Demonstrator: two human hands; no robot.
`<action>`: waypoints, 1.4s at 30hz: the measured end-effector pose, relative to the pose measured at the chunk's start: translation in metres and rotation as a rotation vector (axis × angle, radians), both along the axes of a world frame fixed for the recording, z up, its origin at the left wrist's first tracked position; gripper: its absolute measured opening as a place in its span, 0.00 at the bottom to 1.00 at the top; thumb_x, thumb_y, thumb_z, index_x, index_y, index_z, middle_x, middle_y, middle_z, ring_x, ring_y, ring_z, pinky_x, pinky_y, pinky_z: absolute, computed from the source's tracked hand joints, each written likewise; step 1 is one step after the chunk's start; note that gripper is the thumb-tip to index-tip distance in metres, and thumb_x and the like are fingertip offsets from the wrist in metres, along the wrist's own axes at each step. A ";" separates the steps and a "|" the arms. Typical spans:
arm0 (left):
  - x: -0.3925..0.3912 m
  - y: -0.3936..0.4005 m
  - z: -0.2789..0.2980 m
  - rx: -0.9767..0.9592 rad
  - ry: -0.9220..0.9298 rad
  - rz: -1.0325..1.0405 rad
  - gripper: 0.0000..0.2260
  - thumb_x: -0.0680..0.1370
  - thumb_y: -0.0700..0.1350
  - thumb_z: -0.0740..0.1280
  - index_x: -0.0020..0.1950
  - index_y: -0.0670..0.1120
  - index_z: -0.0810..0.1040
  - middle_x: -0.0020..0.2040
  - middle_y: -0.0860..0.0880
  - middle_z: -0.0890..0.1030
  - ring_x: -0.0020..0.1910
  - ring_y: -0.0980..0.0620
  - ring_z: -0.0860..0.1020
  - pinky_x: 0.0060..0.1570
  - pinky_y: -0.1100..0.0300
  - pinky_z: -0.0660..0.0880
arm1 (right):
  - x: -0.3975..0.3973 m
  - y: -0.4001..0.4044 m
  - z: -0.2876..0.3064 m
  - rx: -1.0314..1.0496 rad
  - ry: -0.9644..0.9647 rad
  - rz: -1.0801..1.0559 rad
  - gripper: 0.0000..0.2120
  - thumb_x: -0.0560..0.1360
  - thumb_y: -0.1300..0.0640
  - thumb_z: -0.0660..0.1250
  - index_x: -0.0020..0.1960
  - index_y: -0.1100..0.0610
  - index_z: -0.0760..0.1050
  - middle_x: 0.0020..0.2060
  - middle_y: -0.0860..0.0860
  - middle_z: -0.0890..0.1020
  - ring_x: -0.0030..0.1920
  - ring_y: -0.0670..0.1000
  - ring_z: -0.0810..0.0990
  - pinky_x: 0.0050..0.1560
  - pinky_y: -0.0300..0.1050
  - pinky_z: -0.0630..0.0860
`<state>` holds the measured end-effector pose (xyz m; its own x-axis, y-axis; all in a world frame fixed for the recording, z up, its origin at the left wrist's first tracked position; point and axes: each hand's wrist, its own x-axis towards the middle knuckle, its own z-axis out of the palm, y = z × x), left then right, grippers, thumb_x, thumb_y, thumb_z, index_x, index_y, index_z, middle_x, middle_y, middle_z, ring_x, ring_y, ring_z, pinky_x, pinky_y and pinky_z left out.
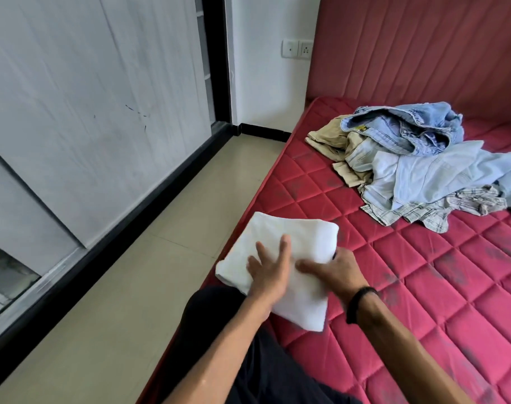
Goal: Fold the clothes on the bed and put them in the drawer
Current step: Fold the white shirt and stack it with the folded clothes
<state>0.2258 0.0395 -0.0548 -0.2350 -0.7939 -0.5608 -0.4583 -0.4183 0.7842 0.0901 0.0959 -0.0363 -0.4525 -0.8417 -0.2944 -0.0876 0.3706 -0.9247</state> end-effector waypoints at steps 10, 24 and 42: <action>-0.040 0.061 0.040 0.674 1.014 -0.199 0.22 0.81 0.52 0.65 0.69 0.38 0.78 0.56 0.38 0.82 0.53 0.43 0.82 0.59 0.50 0.78 | -0.015 0.156 0.057 -0.315 1.552 0.457 0.19 0.70 0.60 0.62 0.60 0.52 0.80 0.54 0.49 0.79 0.51 0.58 0.78 0.46 0.56 0.75; -0.047 0.106 -0.055 -0.363 -0.040 -0.244 0.19 0.75 0.65 0.71 0.55 0.54 0.71 0.43 0.52 0.83 0.43 0.52 0.82 0.46 0.54 0.76 | -0.118 0.220 -0.041 0.159 0.414 -0.215 0.17 0.68 0.33 0.75 0.48 0.44 0.84 0.45 0.39 0.86 0.47 0.42 0.84 0.53 0.51 0.82; -0.041 0.107 -0.062 -0.342 -0.051 -0.148 0.18 0.74 0.49 0.73 0.34 0.43 0.67 0.28 0.53 0.67 0.32 0.51 0.67 0.39 0.48 0.73 | -0.128 0.191 -0.076 0.176 0.217 -0.424 0.06 0.77 0.53 0.73 0.42 0.52 0.85 0.35 0.47 0.85 0.37 0.48 0.82 0.42 0.44 0.77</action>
<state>0.1844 0.1463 -0.1170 -0.3395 -0.8970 -0.2830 -0.5363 -0.0626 0.8417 -0.0380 0.2871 -0.1123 -0.8103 -0.5167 -0.2764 -0.0787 0.5634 -0.8224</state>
